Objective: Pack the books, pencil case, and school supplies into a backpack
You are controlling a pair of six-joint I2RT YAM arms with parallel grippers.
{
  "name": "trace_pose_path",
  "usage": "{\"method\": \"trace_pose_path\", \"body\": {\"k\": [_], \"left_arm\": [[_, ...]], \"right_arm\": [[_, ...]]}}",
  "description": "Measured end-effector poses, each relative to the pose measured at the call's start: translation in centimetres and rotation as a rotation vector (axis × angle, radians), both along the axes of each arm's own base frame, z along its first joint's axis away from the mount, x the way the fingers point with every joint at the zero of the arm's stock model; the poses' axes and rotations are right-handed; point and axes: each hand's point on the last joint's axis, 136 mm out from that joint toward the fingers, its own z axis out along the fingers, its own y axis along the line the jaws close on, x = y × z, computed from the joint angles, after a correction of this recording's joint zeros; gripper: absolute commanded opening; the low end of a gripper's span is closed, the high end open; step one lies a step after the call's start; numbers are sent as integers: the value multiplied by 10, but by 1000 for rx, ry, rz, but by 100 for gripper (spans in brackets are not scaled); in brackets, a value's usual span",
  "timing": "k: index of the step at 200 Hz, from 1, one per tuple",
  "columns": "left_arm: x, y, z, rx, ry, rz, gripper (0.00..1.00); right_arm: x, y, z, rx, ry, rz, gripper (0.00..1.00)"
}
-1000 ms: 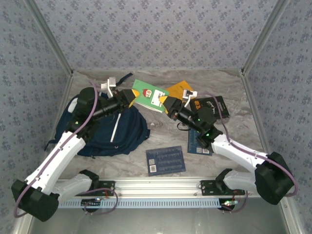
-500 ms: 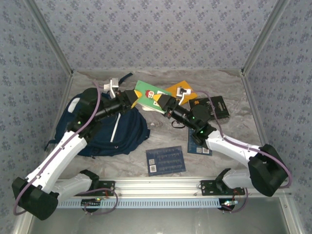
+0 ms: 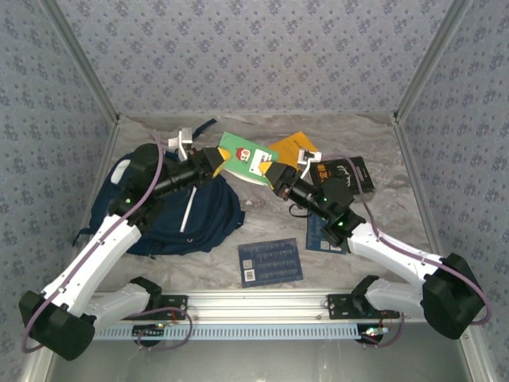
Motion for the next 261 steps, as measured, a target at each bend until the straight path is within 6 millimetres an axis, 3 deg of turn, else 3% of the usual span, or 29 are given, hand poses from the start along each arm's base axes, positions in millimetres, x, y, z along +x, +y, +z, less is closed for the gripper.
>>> {"method": "trace_pose_path", "body": {"k": [25, 37, 70, 94, 157, 261], "left_arm": [[1, 2, -3, 10, 3, 7, 0], [1, 2, -3, 15, -2, 7, 0], [-1, 3, -6, 30, 1, 6, 37], [-1, 4, -9, 12, 6, 15, 45], [-9, -30, -22, -4, 24, -41, 45], [1, -23, -34, 80, -15, 36, 43]], "right_arm": [[-1, -1, 3, 13, 6, 4, 0], [-1, -1, 3, 11, 6, 3, 0], [-4, -3, 4, 3, 11, 3, 0], [-2, -7, 4, -5, 4, -18, 0], [4, -6, -1, -16, 9, -47, 0], [6, -2, -3, -16, 17, -58, 0]]}}
